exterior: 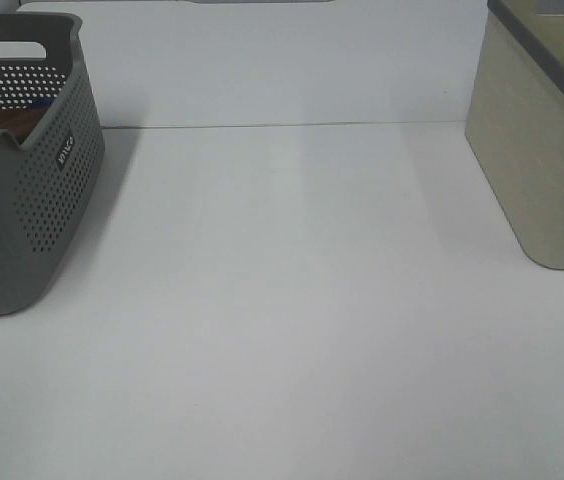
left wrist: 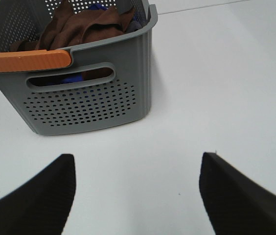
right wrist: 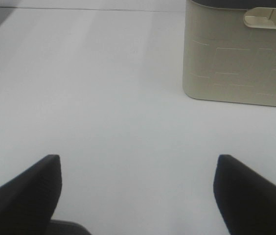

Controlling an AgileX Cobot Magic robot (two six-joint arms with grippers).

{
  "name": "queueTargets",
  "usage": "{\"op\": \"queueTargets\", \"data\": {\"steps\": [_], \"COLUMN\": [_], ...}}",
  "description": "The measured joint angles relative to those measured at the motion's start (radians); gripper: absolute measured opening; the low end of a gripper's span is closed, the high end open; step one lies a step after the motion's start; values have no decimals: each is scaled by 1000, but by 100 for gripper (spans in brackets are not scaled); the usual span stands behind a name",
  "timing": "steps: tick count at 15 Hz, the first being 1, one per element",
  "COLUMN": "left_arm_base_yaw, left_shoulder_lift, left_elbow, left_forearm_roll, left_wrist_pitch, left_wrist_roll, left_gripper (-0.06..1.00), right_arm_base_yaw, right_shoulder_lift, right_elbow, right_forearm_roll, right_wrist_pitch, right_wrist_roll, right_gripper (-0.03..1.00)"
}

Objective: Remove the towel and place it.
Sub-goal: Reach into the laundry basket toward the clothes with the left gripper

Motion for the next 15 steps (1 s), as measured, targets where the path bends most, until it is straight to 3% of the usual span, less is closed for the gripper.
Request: {"op": "queueTargets", "data": {"steps": [15], "left_arm_base_yaw": [0], "left_shoulder_lift": [0], "left_elbow": [0], "left_forearm_roll": [0], "left_wrist_pitch": [0], "left_wrist_roll": [0], "left_gripper": [68], "right_arm_base_yaw": [0], "right_shoulder_lift": [0], "right_elbow": [0], "right_forearm_roll": [0], "right_wrist_pitch": [0], "right_wrist_roll": [0], "right_gripper": [80]}}
